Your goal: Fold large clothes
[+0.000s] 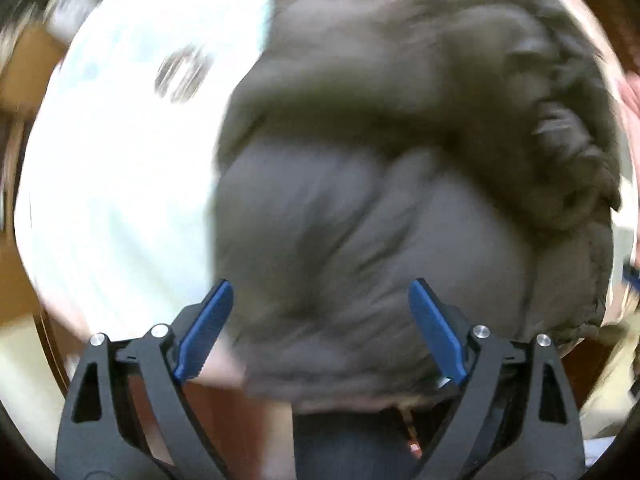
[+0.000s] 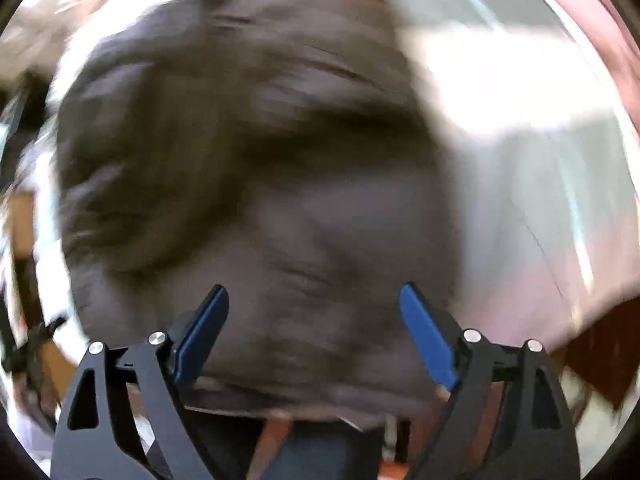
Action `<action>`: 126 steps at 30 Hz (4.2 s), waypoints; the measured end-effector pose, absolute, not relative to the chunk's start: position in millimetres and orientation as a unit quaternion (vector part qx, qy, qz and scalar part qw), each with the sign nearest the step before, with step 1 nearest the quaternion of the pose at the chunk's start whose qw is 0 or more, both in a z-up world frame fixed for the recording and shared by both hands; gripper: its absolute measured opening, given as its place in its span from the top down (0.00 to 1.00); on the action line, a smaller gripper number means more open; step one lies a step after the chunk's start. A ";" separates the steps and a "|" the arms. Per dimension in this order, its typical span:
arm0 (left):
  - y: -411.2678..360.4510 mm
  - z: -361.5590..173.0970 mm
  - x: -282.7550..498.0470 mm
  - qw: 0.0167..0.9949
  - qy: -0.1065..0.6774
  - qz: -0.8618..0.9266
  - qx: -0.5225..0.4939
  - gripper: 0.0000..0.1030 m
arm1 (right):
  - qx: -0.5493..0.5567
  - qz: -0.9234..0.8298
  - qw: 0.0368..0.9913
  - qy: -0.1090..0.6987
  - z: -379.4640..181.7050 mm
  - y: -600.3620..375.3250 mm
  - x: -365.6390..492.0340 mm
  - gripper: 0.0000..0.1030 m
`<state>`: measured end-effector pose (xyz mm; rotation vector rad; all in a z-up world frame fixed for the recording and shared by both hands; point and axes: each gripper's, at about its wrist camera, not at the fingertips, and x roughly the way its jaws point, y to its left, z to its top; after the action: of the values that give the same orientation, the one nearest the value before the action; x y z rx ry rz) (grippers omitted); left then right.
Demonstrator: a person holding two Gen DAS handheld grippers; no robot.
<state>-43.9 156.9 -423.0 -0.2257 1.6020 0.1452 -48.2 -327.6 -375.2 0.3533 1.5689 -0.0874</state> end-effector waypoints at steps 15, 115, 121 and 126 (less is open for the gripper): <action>202.6 -509.6 -88.6 0.558 0.751 0.073 -0.345 0.12 | 0.257 -0.054 0.566 0.782 -489.7 -358.7 -77.6 0.05; 204.8 -358.6 175.5 0.813 0.528 0.128 -0.210 0.61 | 0.031 0.260 0.811 0.523 -290.9 -57.6 301.4 0.28; 243.6 -388.4 143.2 0.782 0.547 0.122 -0.273 0.50 | -0.166 0.332 0.759 0.535 -305.2 111.9 324.7 0.18; 250.4 -410.6 130.6 0.766 0.554 0.081 -0.315 0.49 | -0.368 0.307 0.688 0.545 -370.7 198.4 322.1 0.18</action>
<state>130.6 250.4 -410.6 -0.6846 1.2041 0.1754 322.1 198.4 -370.7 -0.8243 1.2196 0.6873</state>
